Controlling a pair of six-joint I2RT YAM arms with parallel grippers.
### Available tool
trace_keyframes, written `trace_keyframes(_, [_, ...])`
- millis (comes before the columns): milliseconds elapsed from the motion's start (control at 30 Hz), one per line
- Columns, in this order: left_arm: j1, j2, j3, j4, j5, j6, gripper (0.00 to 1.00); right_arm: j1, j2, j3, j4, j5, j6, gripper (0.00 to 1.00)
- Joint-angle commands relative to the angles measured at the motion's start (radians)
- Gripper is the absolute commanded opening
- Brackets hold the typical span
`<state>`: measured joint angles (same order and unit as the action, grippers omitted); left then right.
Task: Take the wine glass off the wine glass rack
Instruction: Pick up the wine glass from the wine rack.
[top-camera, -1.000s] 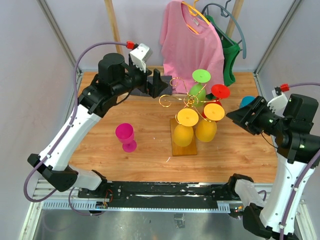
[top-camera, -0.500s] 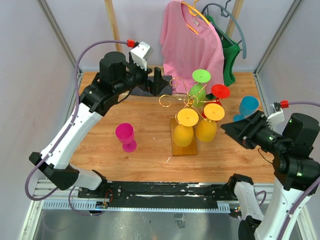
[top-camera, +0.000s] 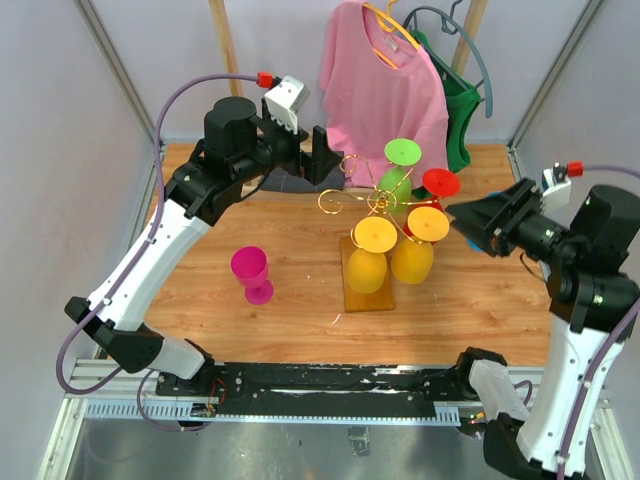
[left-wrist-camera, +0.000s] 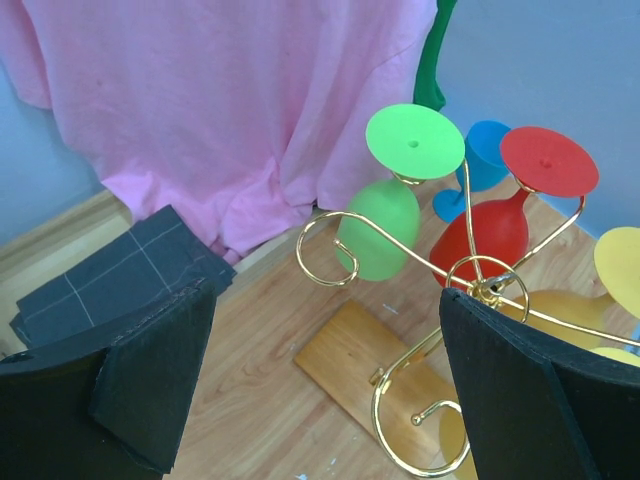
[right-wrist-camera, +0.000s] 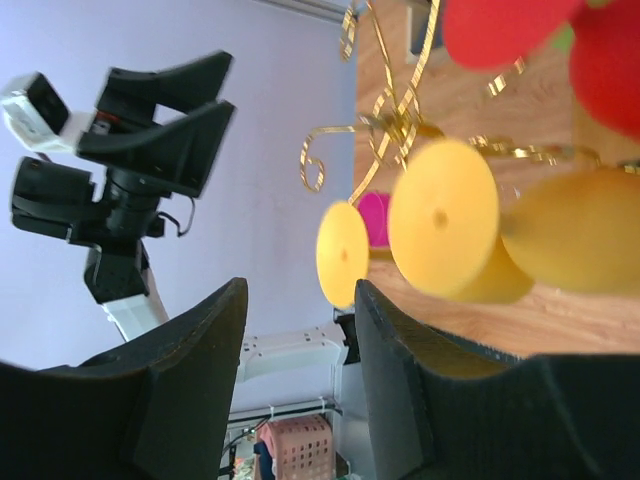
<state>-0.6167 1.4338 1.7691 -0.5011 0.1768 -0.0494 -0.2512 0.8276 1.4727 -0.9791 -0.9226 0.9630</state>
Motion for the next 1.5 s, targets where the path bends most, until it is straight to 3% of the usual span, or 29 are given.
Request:
trace_keyframes(0, [-0.005,-0.003,0.022,0.027,-0.007,0.002,0.99,0.018,0.092,0.075,0.210,-0.053,0.069,0.49])
trace_keyframes(100, [-0.005,-0.006,0.014,0.027,-0.009,-0.003,0.99,0.151,0.167,0.140,0.303,0.026,0.099,0.50])
trace_keyframes(233, [-0.005,-0.020,0.002,0.027,-0.027,0.015,0.99,0.479,0.284,0.243,0.315,0.275,0.068,0.50])
trace_keyframes(300, [-0.005,-0.030,-0.008,0.026,-0.036,0.021,0.99,0.626,0.290,0.241,0.306,0.376,0.062,0.49])
trace_keyframes(367, [-0.005,-0.043,-0.020,0.025,-0.042,0.026,0.99,0.696,0.260,0.219,0.295,0.462,0.063,0.49])
trace_keyframes(667, [-0.005,-0.057,-0.039,0.024,-0.037,0.026,0.99,0.762,0.039,0.026,0.187,0.631,0.155,0.42])
trace_keyframes(967, [-0.005,-0.041,-0.020,0.023,-0.028,0.023,0.99,0.902,0.038,-0.074,0.191,0.701,0.189,0.42])
trace_keyframes(1467, [-0.005,-0.038,-0.019,0.019,-0.026,0.025,0.99,0.909,-0.018,-0.149,0.185,0.751,0.221,0.41])
